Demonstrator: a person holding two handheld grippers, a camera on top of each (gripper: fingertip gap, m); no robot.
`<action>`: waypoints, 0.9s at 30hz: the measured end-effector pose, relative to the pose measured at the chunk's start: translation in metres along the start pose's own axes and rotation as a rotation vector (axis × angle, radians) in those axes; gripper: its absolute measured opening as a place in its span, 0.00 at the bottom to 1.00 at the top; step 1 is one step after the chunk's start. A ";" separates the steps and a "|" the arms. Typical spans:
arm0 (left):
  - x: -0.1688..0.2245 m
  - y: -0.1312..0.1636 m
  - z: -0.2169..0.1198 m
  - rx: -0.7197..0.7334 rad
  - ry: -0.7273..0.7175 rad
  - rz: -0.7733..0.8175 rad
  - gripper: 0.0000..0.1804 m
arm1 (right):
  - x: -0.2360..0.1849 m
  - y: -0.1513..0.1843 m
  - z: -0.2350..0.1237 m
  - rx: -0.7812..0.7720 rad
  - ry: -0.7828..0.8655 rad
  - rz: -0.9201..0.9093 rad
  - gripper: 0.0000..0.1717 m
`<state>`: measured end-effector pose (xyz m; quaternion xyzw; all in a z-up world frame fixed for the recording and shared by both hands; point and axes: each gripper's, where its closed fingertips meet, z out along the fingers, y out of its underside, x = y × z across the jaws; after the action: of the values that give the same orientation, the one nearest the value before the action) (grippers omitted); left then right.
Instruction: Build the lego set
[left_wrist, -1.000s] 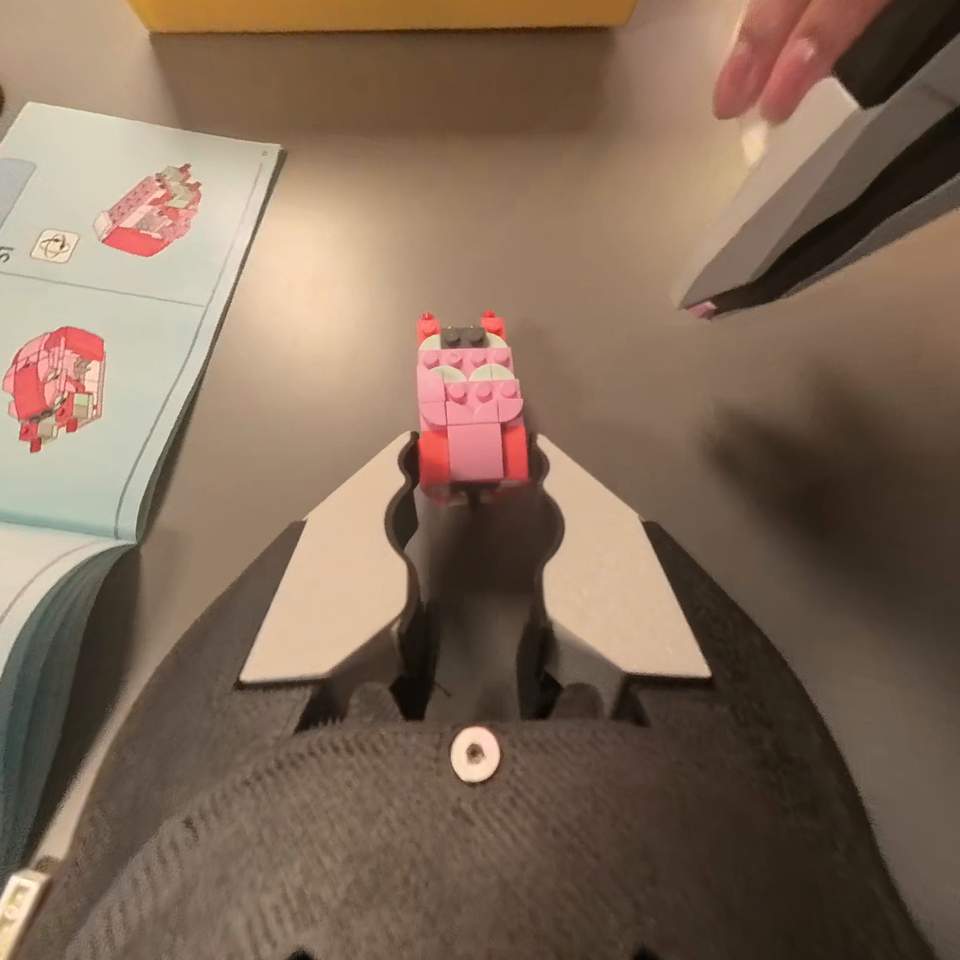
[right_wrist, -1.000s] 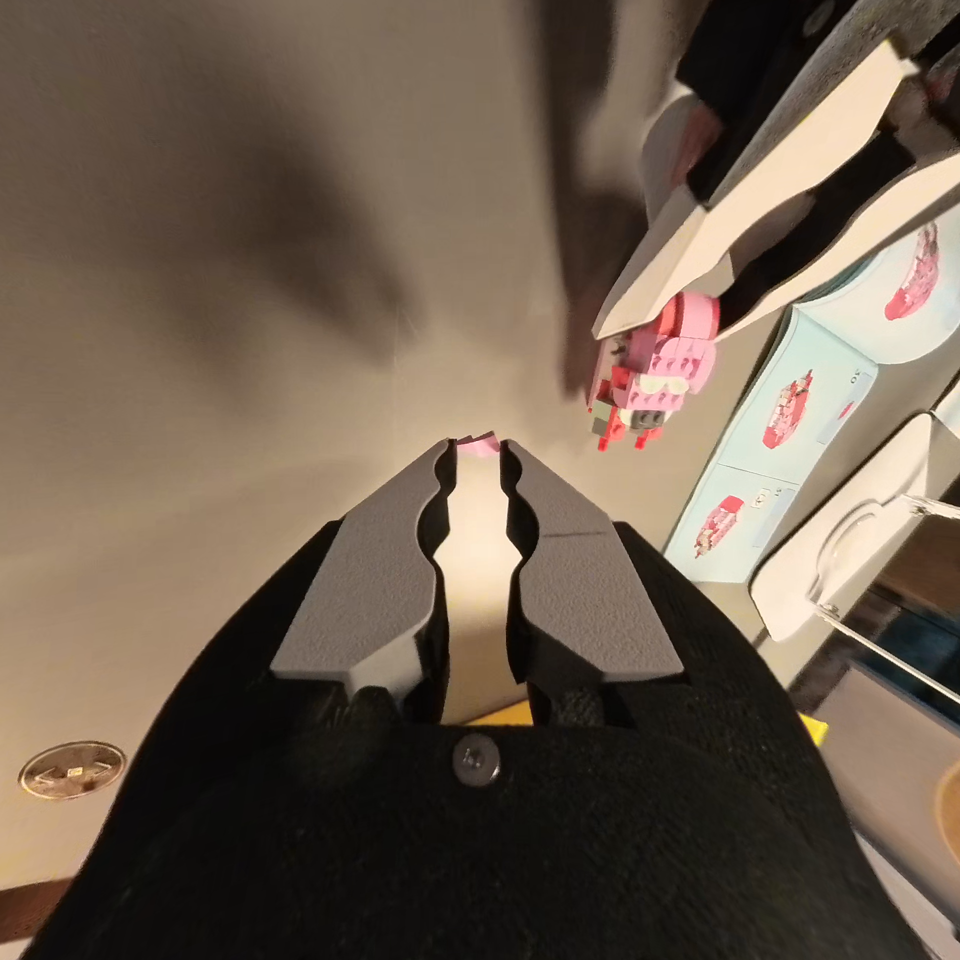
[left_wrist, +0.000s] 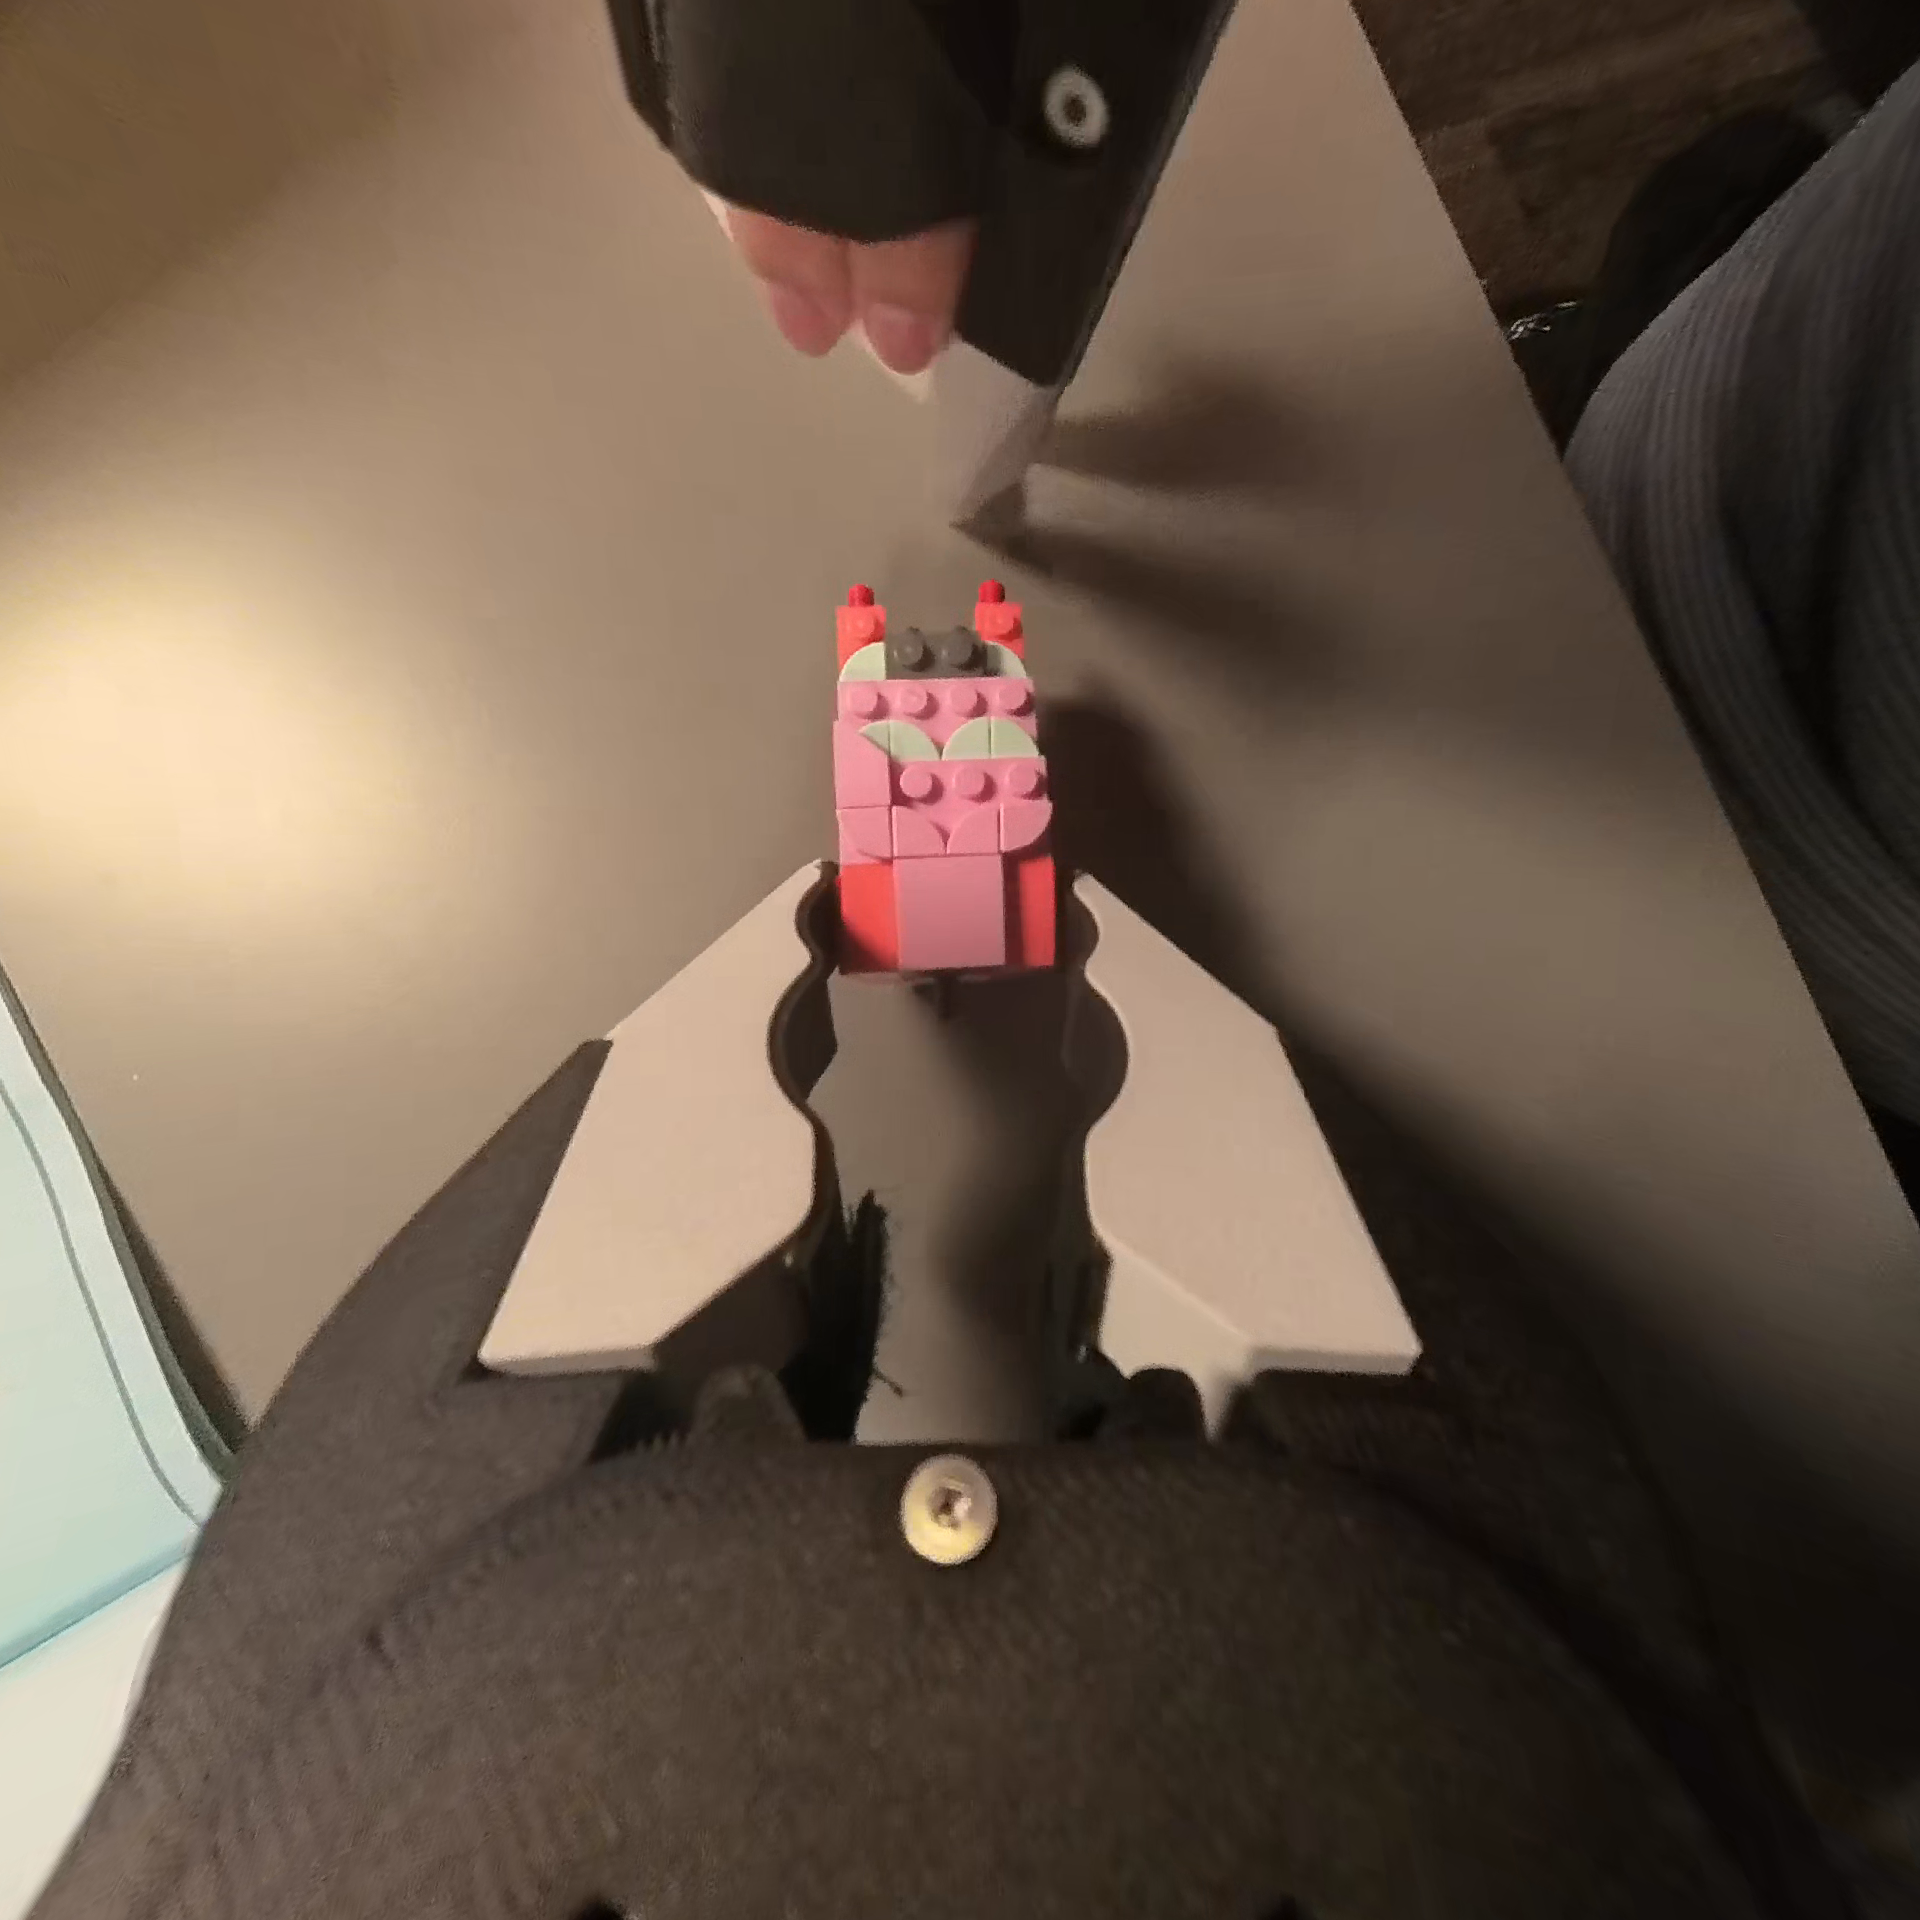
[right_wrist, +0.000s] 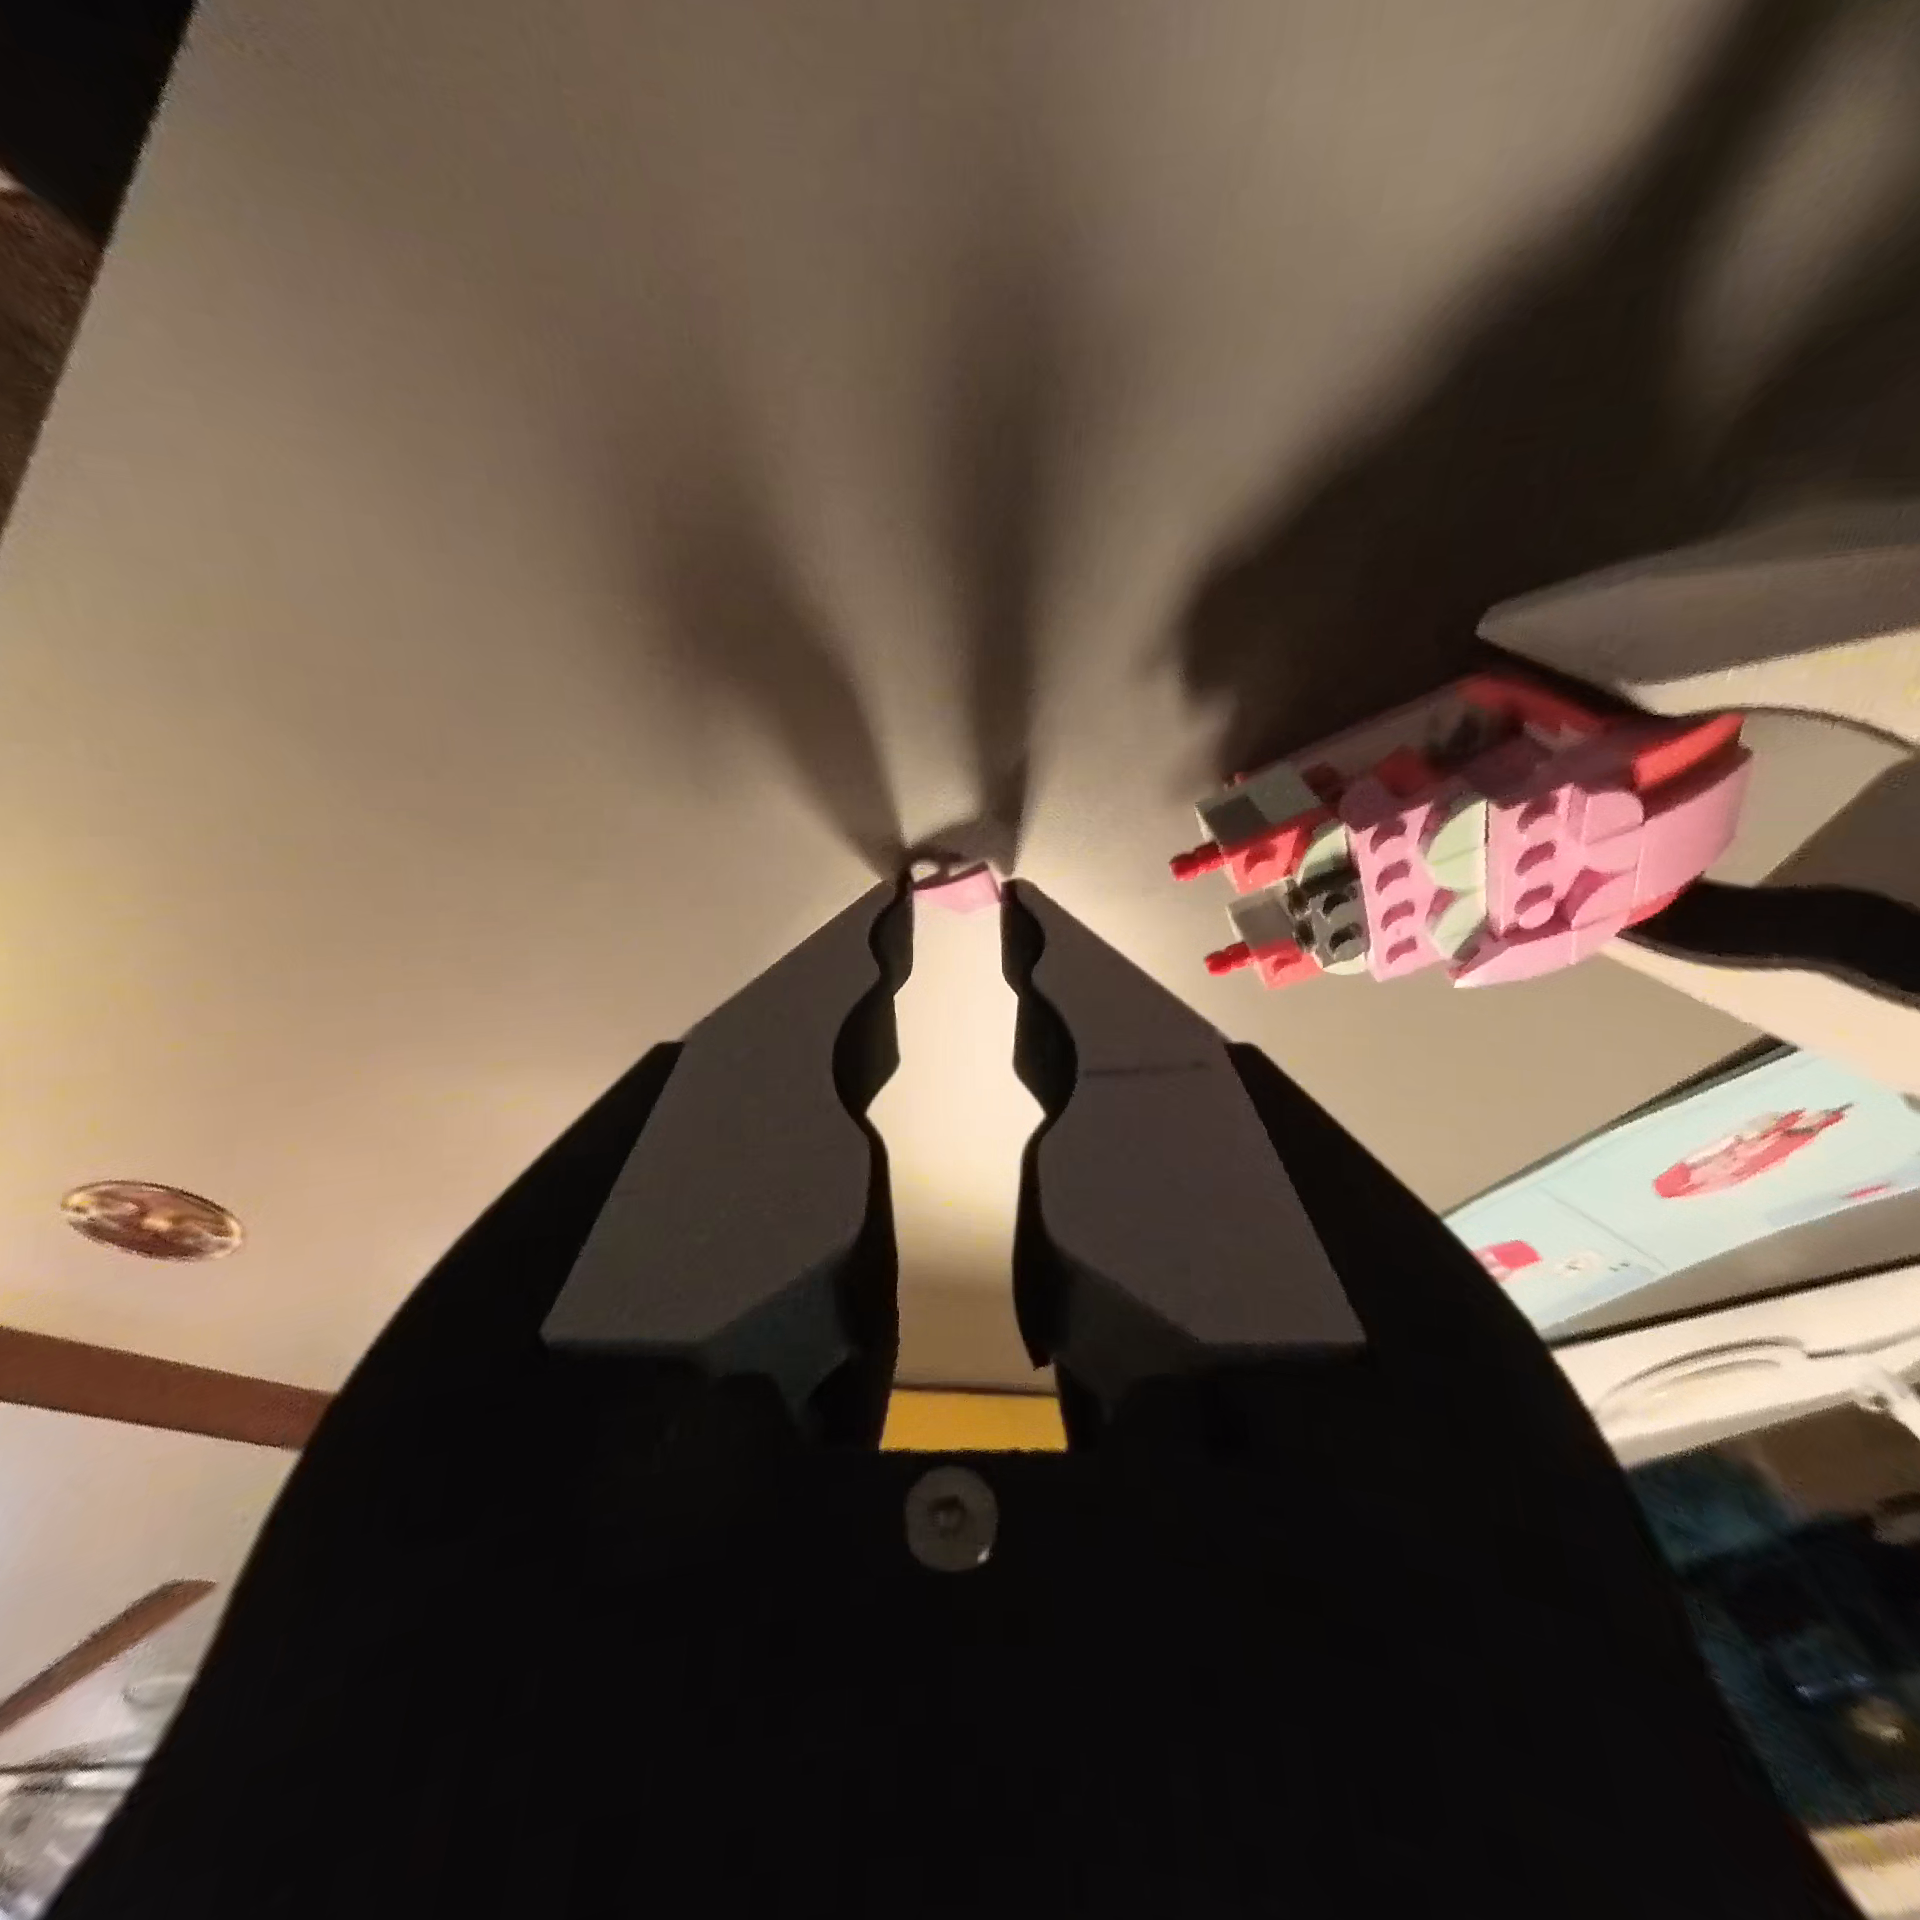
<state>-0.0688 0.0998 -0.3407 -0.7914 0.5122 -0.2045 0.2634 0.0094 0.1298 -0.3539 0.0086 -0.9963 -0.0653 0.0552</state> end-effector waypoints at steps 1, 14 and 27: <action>0.000 0.000 0.000 0.002 -0.001 -0.006 0.23 | 0.000 0.000 0.000 -0.007 -0.002 -0.018 0.09; 0.002 -0.002 0.008 0.061 0.010 -0.226 0.31 | 0.004 -0.004 -0.008 0.144 0.126 0.174 0.22; -0.003 -0.005 0.010 0.211 -0.112 -0.296 0.39 | -0.019 0.013 -0.014 0.478 0.393 0.760 0.20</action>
<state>-0.0605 0.1065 -0.3454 -0.8361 0.3506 -0.2494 0.3403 0.0294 0.1411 -0.3401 -0.3312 -0.8868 0.1928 0.2585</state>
